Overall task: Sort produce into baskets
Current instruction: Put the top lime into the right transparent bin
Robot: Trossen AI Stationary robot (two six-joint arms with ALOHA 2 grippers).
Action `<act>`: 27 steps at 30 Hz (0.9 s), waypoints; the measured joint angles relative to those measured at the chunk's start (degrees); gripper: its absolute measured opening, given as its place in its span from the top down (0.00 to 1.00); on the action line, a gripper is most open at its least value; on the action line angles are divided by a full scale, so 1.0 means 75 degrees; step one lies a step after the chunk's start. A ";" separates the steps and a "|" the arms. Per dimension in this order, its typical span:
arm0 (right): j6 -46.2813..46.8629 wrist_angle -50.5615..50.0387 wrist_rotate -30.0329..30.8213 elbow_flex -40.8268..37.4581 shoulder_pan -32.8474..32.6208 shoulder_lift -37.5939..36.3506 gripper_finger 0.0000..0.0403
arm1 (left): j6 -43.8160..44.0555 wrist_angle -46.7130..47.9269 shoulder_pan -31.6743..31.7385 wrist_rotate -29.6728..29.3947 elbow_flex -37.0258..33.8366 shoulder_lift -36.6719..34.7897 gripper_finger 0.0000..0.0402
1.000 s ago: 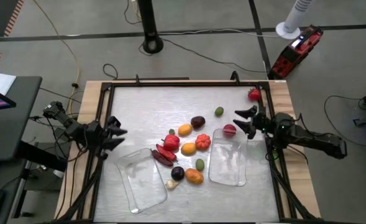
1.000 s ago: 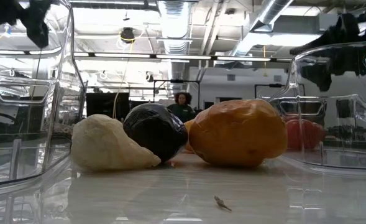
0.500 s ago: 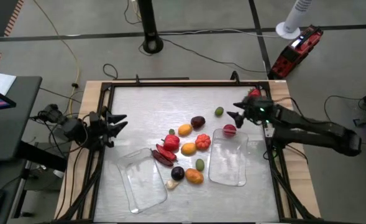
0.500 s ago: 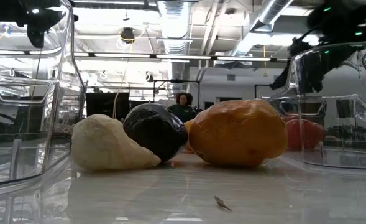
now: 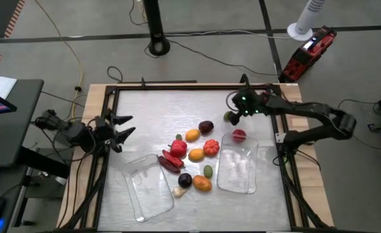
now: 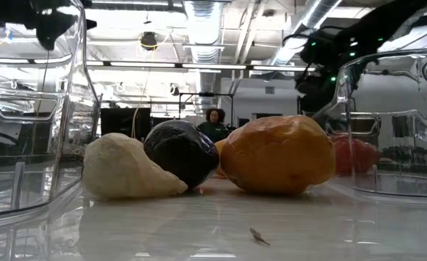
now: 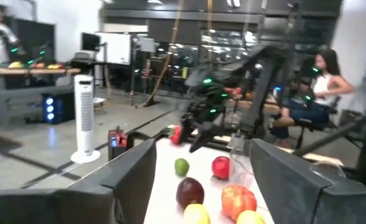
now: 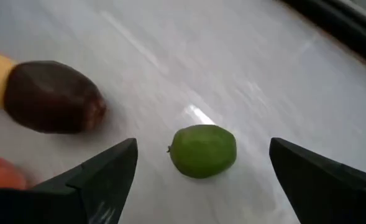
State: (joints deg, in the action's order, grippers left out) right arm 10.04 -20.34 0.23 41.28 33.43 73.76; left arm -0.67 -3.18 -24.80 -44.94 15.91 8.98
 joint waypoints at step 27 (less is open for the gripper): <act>-0.0212 -0.0462 -0.0067 0.0710 0.0274 0.1955 0.28 | -0.1031 -0.1884 0.1338 0.2185 0.1663 0.4375 0.37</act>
State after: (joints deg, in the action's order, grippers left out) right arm 8.45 -23.81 -0.27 46.61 35.48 88.42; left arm -8.41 -17.31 -14.76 -28.56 28.39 41.80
